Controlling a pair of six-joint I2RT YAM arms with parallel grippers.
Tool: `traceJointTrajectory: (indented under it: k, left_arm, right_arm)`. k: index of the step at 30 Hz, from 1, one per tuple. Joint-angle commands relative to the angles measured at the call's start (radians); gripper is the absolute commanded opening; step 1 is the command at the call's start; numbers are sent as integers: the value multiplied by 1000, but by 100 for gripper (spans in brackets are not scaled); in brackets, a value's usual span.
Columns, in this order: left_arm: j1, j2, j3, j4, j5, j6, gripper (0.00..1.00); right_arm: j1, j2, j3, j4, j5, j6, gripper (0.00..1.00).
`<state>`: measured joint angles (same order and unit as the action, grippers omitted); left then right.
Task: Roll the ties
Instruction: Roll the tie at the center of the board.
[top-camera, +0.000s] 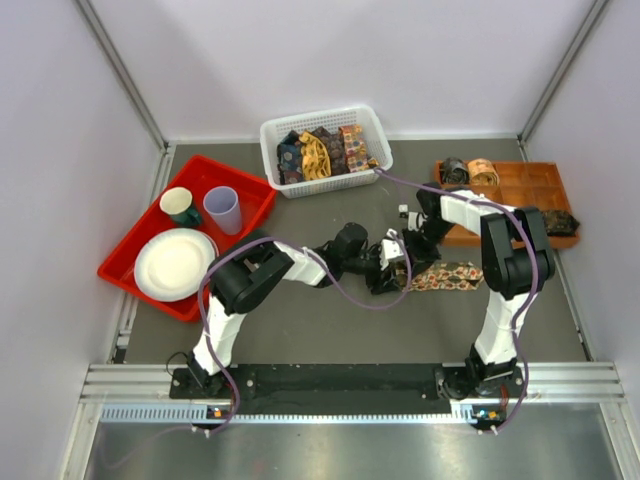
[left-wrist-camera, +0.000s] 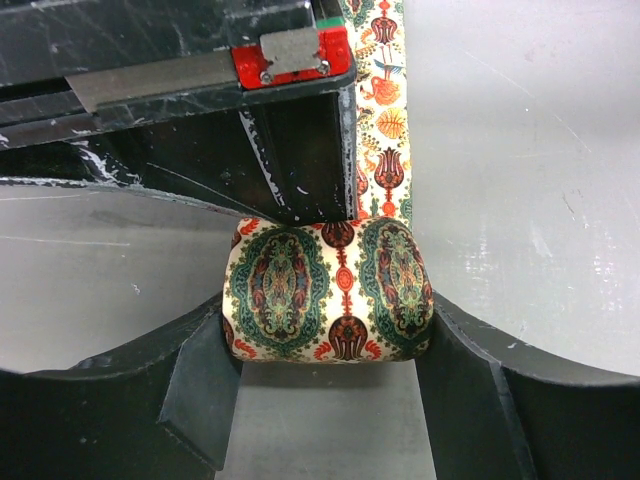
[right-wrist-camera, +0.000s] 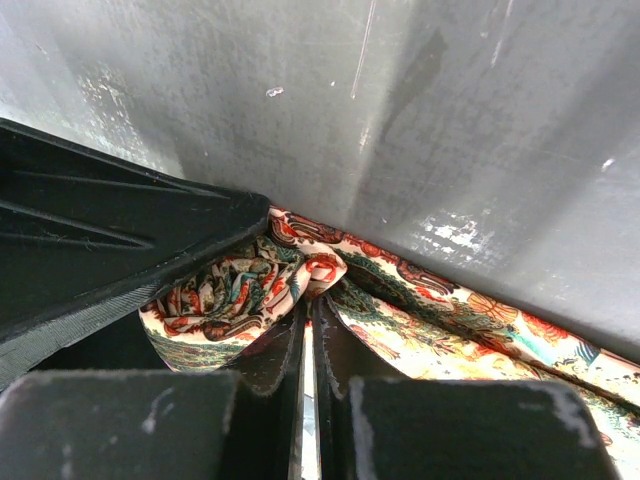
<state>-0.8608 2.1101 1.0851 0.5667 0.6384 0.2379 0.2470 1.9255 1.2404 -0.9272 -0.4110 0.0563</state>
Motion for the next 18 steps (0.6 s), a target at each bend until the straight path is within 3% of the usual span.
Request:
traceJointTrajectory:
  k: [1, 7, 13, 18]
  left_arm:
    - [-11, 25, 13, -99, 3, -19, 68]
    - [-18, 47, 45, -120, 9, -29, 62]
    - [-24, 50, 42, -128, 0, -38, 62]
    - [-35, 62, 64, -185, -31, -12, 43]
  right_arm:
    - [69, 84, -30, 165, 5, 14, 0]
    - [69, 78, -41, 171, -29, 8, 0]
    - [71, 63, -59, 183, -55, 7, 0]
    - [69, 43, -55, 163, -63, -10, 0]
